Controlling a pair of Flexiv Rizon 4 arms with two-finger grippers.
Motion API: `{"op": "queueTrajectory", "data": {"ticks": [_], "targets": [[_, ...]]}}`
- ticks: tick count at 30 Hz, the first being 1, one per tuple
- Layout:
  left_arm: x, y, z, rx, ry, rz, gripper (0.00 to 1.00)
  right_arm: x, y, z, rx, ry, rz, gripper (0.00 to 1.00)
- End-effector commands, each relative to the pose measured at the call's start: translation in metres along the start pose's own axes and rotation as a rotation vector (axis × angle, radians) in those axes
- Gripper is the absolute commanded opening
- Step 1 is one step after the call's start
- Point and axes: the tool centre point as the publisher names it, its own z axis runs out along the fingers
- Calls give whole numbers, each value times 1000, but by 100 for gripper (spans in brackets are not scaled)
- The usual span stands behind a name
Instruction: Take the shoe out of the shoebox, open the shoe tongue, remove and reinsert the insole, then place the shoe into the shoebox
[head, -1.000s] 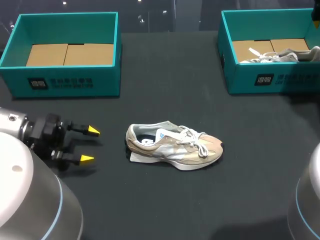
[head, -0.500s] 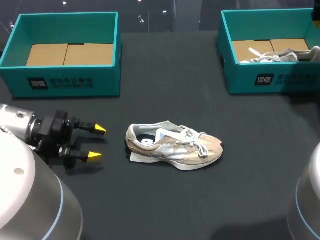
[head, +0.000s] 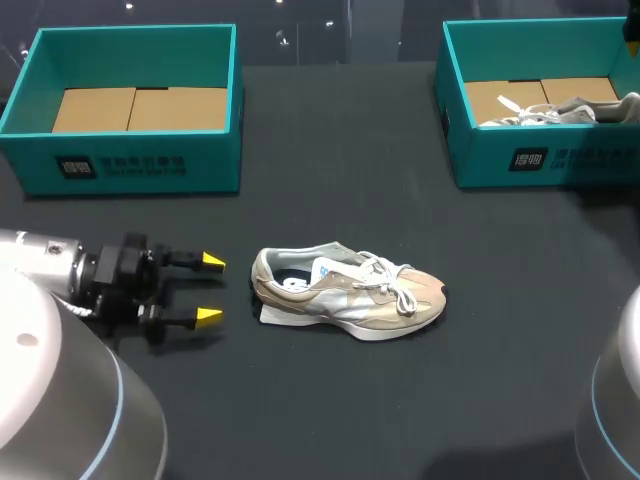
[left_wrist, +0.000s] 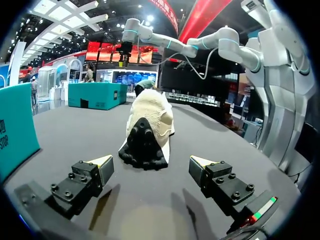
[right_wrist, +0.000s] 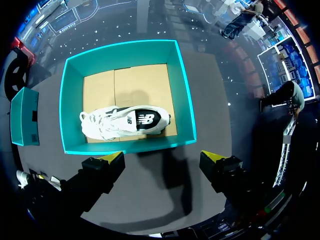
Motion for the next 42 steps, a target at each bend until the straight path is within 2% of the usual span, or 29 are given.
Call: {"op": "queueTrajectory", "data": {"ticks": [1,14,42], "targets": [[-1,0,11,-3,-9,9,100,0,0,0,1,-1,0,100],[-9,-4,31,-8,-14,26,100,0,0,0,1,-1,0,100],[-11,-7,65,8,-9,45,100,0,0,0,1,-1,0,100]]}}
